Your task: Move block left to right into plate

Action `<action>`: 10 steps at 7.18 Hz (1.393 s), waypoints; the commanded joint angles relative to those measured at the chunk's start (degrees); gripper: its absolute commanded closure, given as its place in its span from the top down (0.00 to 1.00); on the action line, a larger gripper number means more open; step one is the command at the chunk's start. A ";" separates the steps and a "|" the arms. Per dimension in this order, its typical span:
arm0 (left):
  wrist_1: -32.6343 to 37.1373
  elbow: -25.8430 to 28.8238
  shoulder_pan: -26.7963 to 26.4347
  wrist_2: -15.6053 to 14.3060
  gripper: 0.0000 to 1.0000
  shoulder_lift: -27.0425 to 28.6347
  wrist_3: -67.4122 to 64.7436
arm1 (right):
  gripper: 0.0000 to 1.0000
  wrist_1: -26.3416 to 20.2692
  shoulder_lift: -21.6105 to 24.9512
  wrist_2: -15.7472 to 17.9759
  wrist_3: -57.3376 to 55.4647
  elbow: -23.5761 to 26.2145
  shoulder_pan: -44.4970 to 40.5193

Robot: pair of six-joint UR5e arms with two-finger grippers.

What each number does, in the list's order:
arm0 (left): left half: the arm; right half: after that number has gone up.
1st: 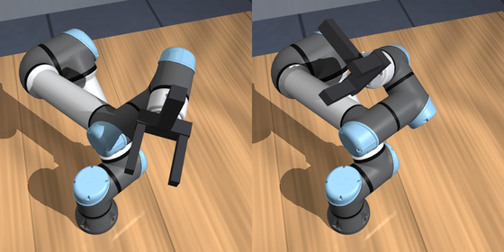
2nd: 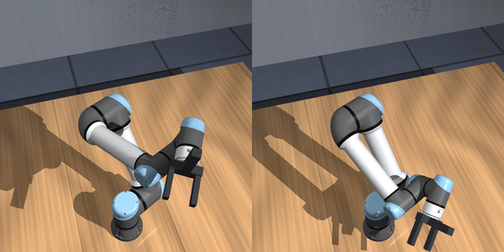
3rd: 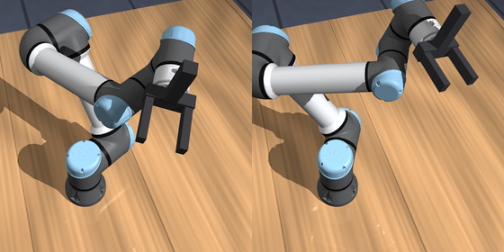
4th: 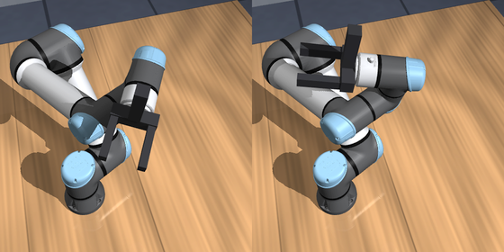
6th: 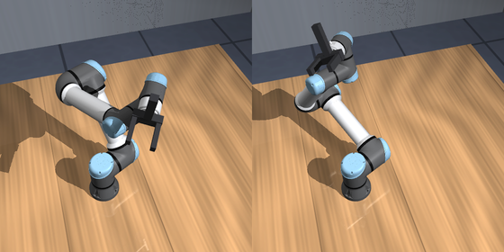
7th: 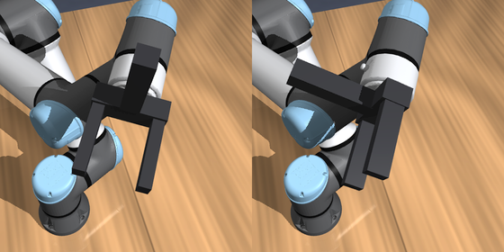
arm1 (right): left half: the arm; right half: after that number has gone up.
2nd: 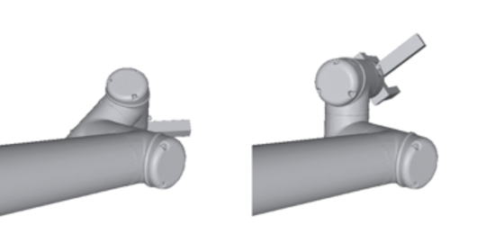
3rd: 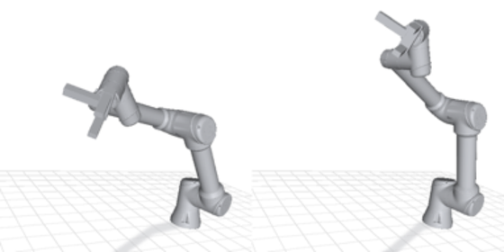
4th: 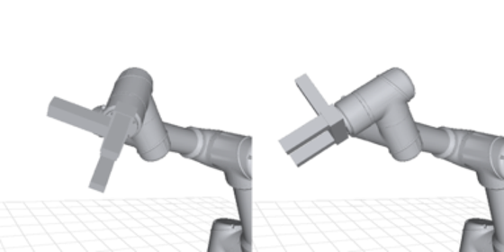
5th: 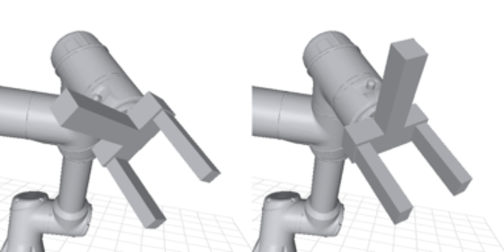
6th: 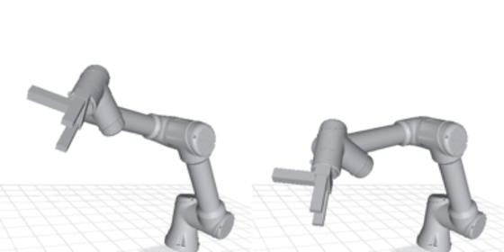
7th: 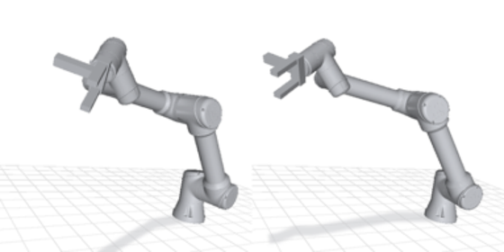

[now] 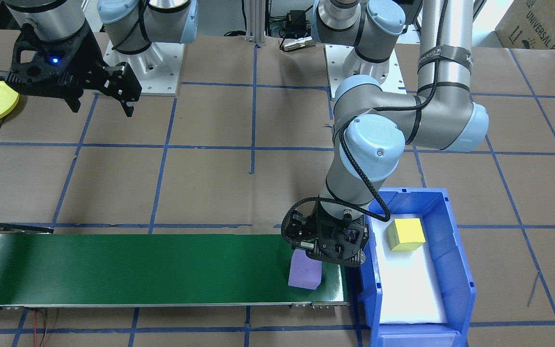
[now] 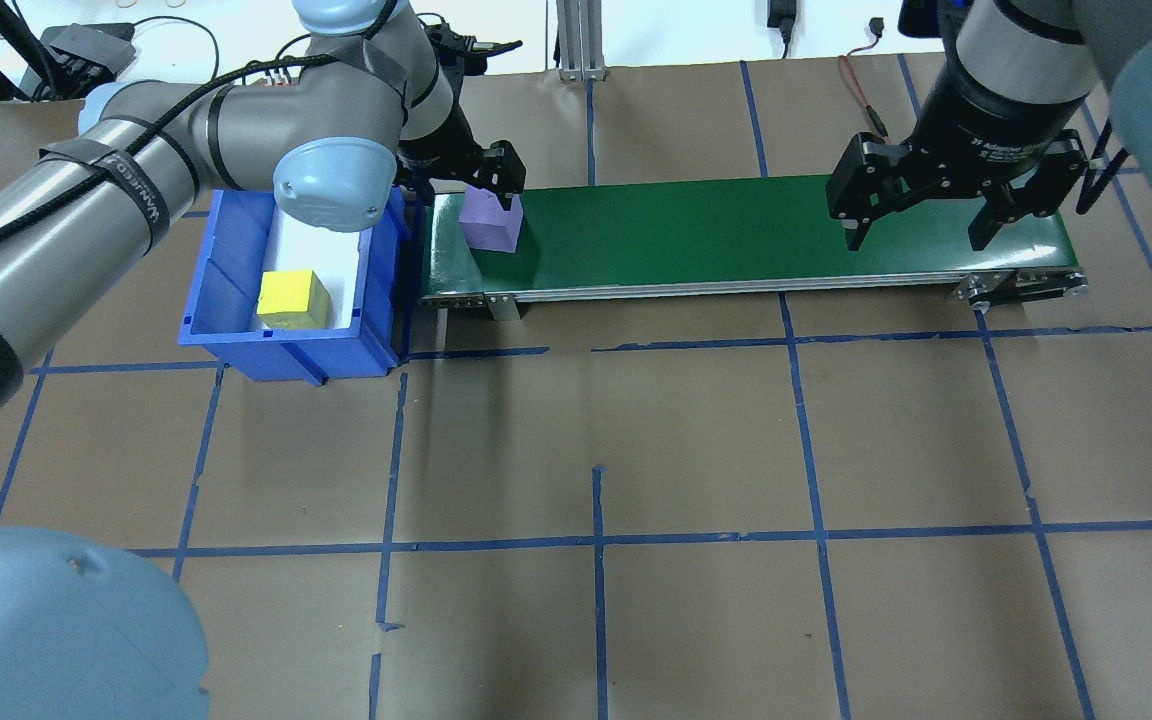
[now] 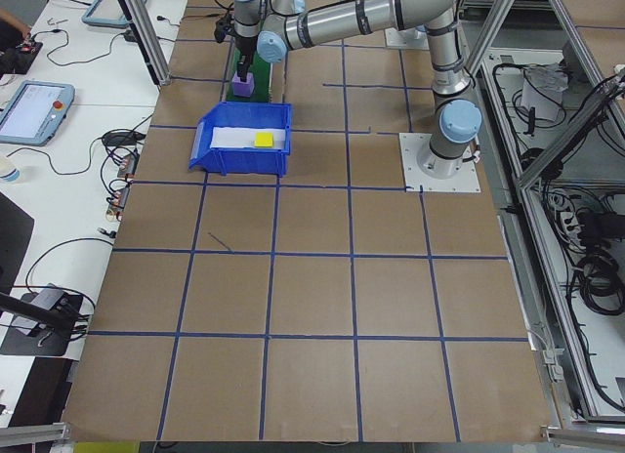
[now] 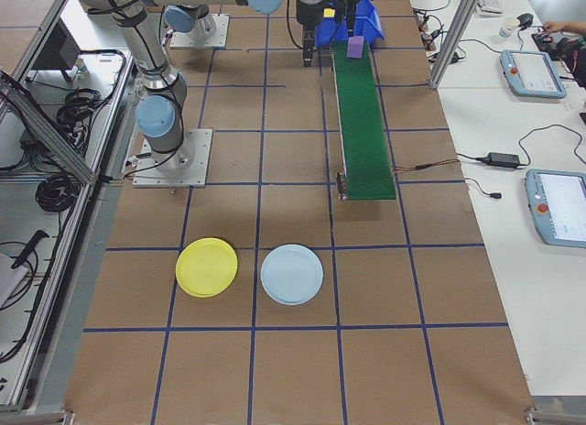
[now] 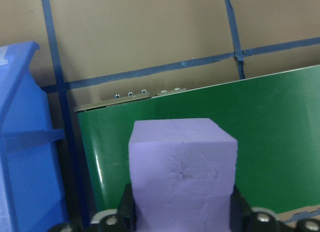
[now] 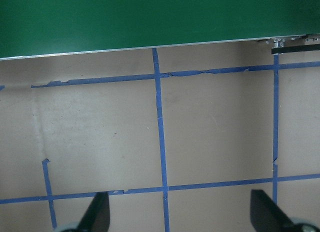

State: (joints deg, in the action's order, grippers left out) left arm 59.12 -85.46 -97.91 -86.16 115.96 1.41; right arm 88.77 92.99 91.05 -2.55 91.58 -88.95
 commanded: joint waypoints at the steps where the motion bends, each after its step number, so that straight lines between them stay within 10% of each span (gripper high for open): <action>1: 0.12 1.35 0.26 -0.41 1.00 -2.48 -1.49 | 1.00 0.00 0.00 0.00 0.00 0.00 0.01; 5: 7.94 -0.22 15.51 0.29 1.00 -8.56 9.86 | 1.00 0.17 0.00 0.44 0.26 -0.35 0.53; 10: 8.12 -11.03 17.66 -3.93 0.97 -7.86 4.76 | 1.00 -0.53 -2.88 -0.79 8.67 -3.68 18.77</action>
State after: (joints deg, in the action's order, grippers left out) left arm 67.72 -94.26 -80.29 -89.59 107.68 9.15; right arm 88.23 92.17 90.75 3.54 88.73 -75.60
